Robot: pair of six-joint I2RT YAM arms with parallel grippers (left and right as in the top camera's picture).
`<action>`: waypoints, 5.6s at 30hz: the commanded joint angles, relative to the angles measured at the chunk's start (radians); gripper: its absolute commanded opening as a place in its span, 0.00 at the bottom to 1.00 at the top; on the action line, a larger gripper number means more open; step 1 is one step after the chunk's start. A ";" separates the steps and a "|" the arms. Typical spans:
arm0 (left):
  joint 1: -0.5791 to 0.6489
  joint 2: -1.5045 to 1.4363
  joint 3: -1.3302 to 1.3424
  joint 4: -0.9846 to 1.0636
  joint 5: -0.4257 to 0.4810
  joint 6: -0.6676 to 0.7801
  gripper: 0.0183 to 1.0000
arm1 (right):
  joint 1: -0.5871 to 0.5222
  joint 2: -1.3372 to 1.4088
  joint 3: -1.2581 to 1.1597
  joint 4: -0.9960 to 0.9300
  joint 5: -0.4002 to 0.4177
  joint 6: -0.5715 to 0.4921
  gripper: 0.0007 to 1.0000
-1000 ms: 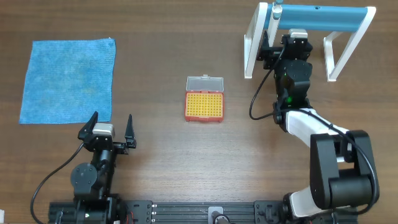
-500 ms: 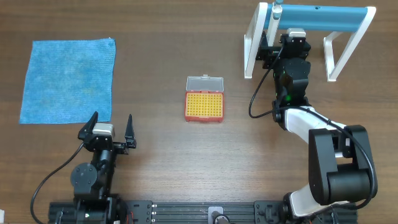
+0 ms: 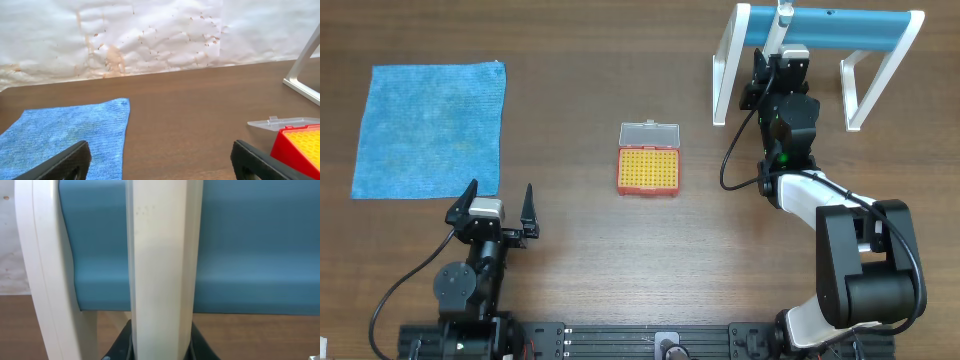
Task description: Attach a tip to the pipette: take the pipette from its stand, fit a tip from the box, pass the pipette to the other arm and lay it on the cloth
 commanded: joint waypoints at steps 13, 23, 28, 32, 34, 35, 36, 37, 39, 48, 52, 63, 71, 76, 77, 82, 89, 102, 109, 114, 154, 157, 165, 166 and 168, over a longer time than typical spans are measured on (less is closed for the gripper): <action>-0.004 -0.005 -0.002 -0.007 -0.006 -0.009 0.90 | -0.003 -0.084 -0.012 -0.014 -0.009 0.007 0.08; -0.004 -0.005 -0.002 -0.007 -0.006 -0.009 0.90 | 0.277 -0.395 -0.286 0.233 -0.290 0.008 0.08; -0.004 -0.005 -0.002 -0.007 -0.006 -0.009 0.90 | 0.436 -0.297 -0.354 0.496 -0.305 0.008 0.08; -0.004 -0.005 -0.002 -0.007 -0.006 -0.009 0.90 | 0.487 -0.174 -0.349 0.506 -0.303 0.008 0.08; -0.004 -0.005 -0.002 -0.007 -0.006 -0.009 0.90 | 0.496 -0.136 -0.339 0.506 -0.295 0.008 0.08; -0.004 -0.005 -0.002 -0.007 -0.006 -0.009 0.90 | 0.499 -0.118 -0.327 0.506 -0.294 0.008 0.08; -0.004 -0.005 -0.002 -0.007 -0.006 -0.009 0.90 | 0.499 -0.093 -0.307 0.506 -0.294 0.008 0.08; -0.004 -0.005 -0.002 -0.007 -0.006 -0.009 0.90 | 0.499 -0.076 -0.293 0.506 -0.293 0.007 0.08; -0.004 -0.005 -0.002 -0.007 -0.006 -0.009 0.90 | 0.498 -0.018 -0.258 0.506 -0.267 0.007 0.08; -0.004 -0.005 -0.002 -0.007 -0.006 -0.009 0.90 | 0.459 0.120 -0.179 0.506 -0.252 0.007 0.08; -0.004 -0.005 -0.002 -0.007 -0.006 -0.009 0.90 | 0.460 0.147 -0.179 0.505 -0.253 0.008 0.08; -0.004 -0.005 -0.002 -0.007 -0.006 -0.009 0.90 | 0.463 0.186 -0.179 0.505 -0.253 0.008 0.08; -0.004 -0.005 -0.002 -0.007 -0.006 -0.009 0.90 | 0.467 0.190 -0.177 0.504 -0.281 0.008 0.08; -0.004 -0.005 -0.002 -0.007 -0.006 -0.009 0.90 | 0.468 0.199 -0.177 0.503 -0.310 0.008 0.08; -0.004 -0.005 -0.002 -0.007 -0.006 -0.009 0.90 | 0.468 0.201 -0.177 0.503 -0.311 0.008 0.08; -0.004 -0.005 -0.002 -0.007 -0.006 -0.009 0.90 | 0.468 0.212 -0.177 0.498 -0.313 0.007 0.08; -0.004 -0.005 -0.002 -0.007 -0.006 -0.009 0.90 | 0.465 0.241 -0.178 0.497 -0.313 0.008 0.08; -0.004 -0.005 -0.002 -0.007 -0.006 -0.009 0.90 | 0.465 0.293 -0.270 0.506 -0.314 0.007 0.08; -0.004 -0.005 -0.002 -0.007 -0.006 -0.009 0.90 | 0.465 0.294 -0.291 0.505 -0.313 0.007 0.08; -0.004 -0.005 -0.002 -0.007 -0.006 -0.009 0.90 | 0.462 0.294 -0.300 0.503 -0.314 0.007 0.08; -0.004 -0.005 -0.002 -0.007 -0.006 -0.009 0.90 | 0.450 -0.272 -0.175 0.195 -0.341 0.007 0.08; -0.004 -0.005 -0.002 -0.007 -0.006 -0.009 0.90 | 0.449 -0.459 -0.061 -0.293 -0.435 0.007 0.08; -0.004 -0.005 -0.002 -0.007 -0.006 -0.009 0.90 | 0.454 -0.621 0.005 -0.674 -0.437 0.009 0.08; -0.004 -0.005 -0.002 -0.007 -0.006 -0.009 0.90 | 0.454 -0.621 0.005 -0.681 -0.436 0.011 0.08; -0.004 -0.005 -0.002 -0.007 -0.006 -0.009 0.90 | 0.454 -0.621 0.005 -0.685 -0.436 0.126 0.08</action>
